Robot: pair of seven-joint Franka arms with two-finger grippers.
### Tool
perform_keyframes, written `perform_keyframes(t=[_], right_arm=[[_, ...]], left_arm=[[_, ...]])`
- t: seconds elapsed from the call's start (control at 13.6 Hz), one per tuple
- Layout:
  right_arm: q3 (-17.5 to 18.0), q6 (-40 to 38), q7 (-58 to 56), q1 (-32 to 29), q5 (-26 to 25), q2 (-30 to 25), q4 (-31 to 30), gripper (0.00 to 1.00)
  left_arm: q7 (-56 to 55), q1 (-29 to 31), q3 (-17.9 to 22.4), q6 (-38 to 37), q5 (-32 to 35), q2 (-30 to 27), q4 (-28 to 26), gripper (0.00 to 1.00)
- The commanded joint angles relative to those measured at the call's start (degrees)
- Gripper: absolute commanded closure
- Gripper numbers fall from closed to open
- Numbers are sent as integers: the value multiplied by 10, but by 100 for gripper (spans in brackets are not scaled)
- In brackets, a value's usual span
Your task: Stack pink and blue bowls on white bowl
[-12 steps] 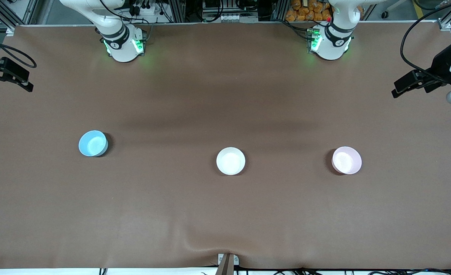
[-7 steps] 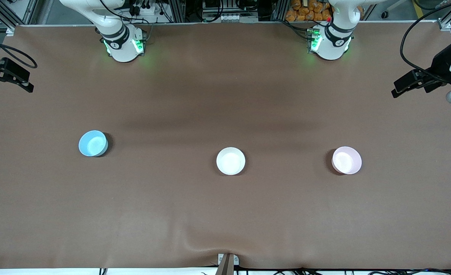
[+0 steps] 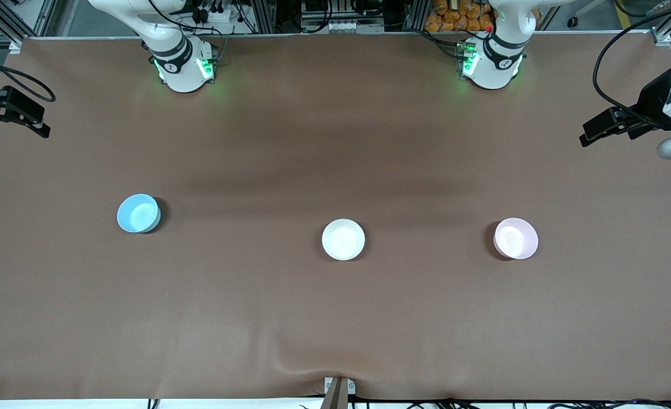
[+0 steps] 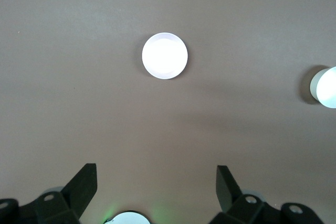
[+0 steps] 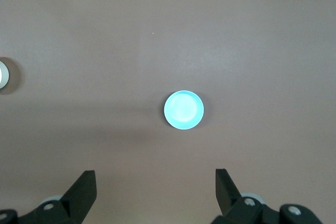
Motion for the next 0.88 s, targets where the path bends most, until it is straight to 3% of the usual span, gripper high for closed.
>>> perform_keyframes(t=[0.0, 0.81], right_arm=[[-1, 4, 10, 3, -10, -2, -2, 0], [-3, 0, 11, -1, -9, 2, 0, 0]], left_arm=[[18, 1, 1, -8, 1, 0, 4, 0], [18, 0, 2, -8, 2, 4, 3, 0]])
